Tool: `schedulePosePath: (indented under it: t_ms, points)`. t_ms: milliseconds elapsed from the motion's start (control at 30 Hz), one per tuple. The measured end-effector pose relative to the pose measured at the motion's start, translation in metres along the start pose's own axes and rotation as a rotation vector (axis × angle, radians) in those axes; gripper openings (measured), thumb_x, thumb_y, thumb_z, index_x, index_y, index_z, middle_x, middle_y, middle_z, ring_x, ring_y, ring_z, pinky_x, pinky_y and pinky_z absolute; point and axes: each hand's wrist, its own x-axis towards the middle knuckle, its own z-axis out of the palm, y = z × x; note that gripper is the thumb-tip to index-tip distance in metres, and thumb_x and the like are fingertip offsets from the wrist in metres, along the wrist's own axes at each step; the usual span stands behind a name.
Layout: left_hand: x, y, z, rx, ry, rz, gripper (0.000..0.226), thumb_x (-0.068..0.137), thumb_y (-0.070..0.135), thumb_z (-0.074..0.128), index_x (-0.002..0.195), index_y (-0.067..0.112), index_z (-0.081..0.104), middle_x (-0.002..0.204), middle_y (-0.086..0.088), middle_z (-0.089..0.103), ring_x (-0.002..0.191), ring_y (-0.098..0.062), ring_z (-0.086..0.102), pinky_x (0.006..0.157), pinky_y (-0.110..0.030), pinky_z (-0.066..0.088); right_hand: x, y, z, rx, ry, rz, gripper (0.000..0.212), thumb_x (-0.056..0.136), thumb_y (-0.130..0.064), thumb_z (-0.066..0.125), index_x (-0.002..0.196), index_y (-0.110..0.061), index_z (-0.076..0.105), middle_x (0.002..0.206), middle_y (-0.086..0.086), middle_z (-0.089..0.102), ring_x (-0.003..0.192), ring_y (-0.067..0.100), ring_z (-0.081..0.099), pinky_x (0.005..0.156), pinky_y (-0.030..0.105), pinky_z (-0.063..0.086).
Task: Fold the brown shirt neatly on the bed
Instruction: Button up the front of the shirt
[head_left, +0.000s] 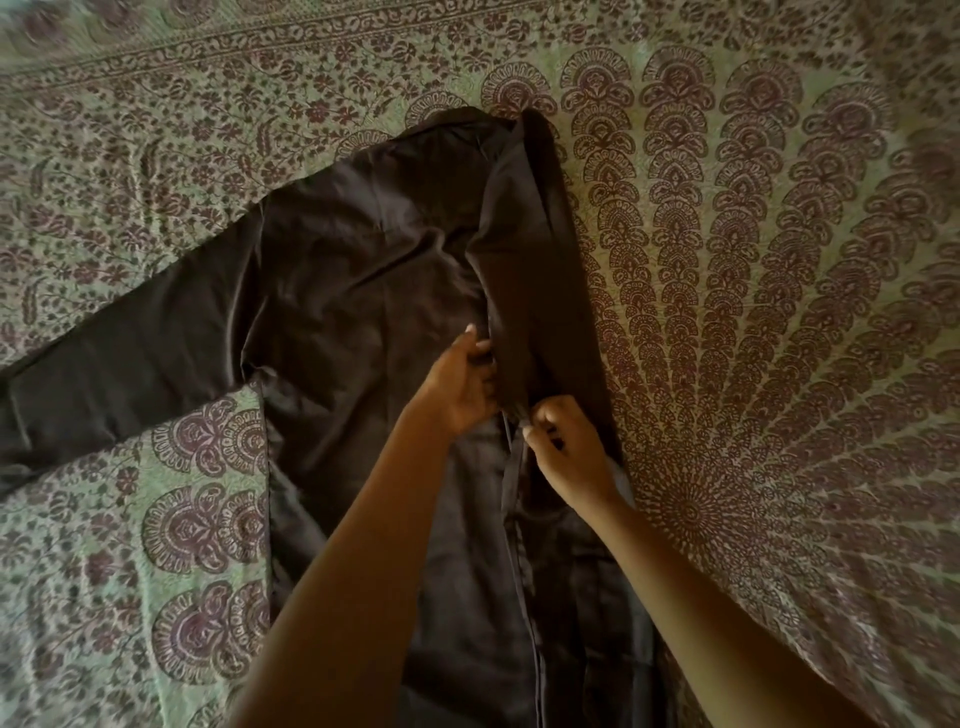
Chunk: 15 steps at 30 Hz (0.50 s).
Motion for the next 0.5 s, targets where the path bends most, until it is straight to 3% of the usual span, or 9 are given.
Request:
schedulePosePath:
  t_ms: [67, 167, 233, 300, 367, 500]
  points:
    - [0.002, 0.006, 0.004, -0.099, -0.011, 0.005, 0.041, 0.095, 0.049, 0.034, 0.071, 0.018, 0.047, 0.081, -0.008, 0.059, 0.069, -0.022, 0.056, 0.064, -0.033, 0.046, -0.003, 0.003, -0.001, -0.028, -0.018, 0.01, 0.017, 0.079, -0.02, 0.052, 0.064, -0.019, 0.044, 0.087, 0.007, 0.049, 0.074, 0.022, 0.053, 0.072, 0.03, 0.043]
    - [0.004, 0.014, 0.013, -0.115, 0.053, 0.069, 0.036, 0.096, 0.037, 0.039, 0.067, 0.016, 0.046, 0.07, -0.006, 0.06, 0.061, -0.02, 0.057, 0.062, -0.032, 0.046, -0.004, 0.005, -0.004, 0.019, -0.013, 0.049, 0.027, 0.084, -0.002, 0.054, 0.063, -0.016, 0.045, 0.09, 0.006, 0.05, 0.079, 0.026, 0.054, 0.075, 0.032, 0.042]
    - [0.009, 0.024, 0.012, -0.246, 0.094, 0.124, 0.026, 0.095, 0.025, 0.044, 0.074, 0.013, 0.053, 0.071, -0.005, 0.06, 0.063, -0.02, 0.059, 0.067, -0.035, 0.049, -0.005, 0.005, -0.005, 0.03, -0.023, 0.053, 0.032, 0.084, -0.001, 0.054, 0.061, -0.021, 0.045, 0.089, 0.001, 0.049, 0.08, 0.021, 0.053, 0.075, 0.026, 0.041]
    - [0.017, 0.039, 0.004, -0.301, 0.113, 0.174, 0.011, 0.093, 0.019, 0.048, 0.094, 0.013, 0.056, 0.081, -0.004, 0.06, 0.073, -0.02, 0.06, 0.07, -0.035, 0.053, -0.004, 0.007, -0.005, 0.024, -0.037, 0.025, 0.03, 0.084, -0.003, 0.054, 0.062, -0.022, 0.047, 0.087, -0.005, 0.048, 0.079, 0.02, 0.054, 0.074, 0.024, 0.042]
    - [0.019, 0.051, 0.002, -0.217, 0.134, 0.193, 0.012, 0.092, 0.015, 0.05, 0.104, 0.015, 0.053, 0.079, -0.004, 0.064, 0.072, -0.018, 0.061, 0.059, -0.031, 0.057, -0.003, 0.009, -0.006, 0.024, -0.034, 0.015, 0.026, 0.084, -0.003, 0.055, 0.064, -0.019, 0.049, 0.087, -0.004, 0.049, 0.079, 0.022, 0.056, 0.075, 0.028, 0.045]
    - [0.02, 0.07, 0.009, 0.032, 0.103, 0.117, 0.011, 0.092, 0.011, 0.052, 0.084, 0.008, 0.059, 0.064, -0.008, 0.067, 0.052, -0.018, 0.067, 0.05, -0.029, 0.057, 0.002, 0.01, -0.003, 0.012, 0.01, 0.028, 0.029, 0.083, -0.002, 0.058, 0.063, -0.021, 0.048, 0.084, -0.003, 0.049, 0.076, 0.021, 0.056, 0.074, 0.029, 0.045]
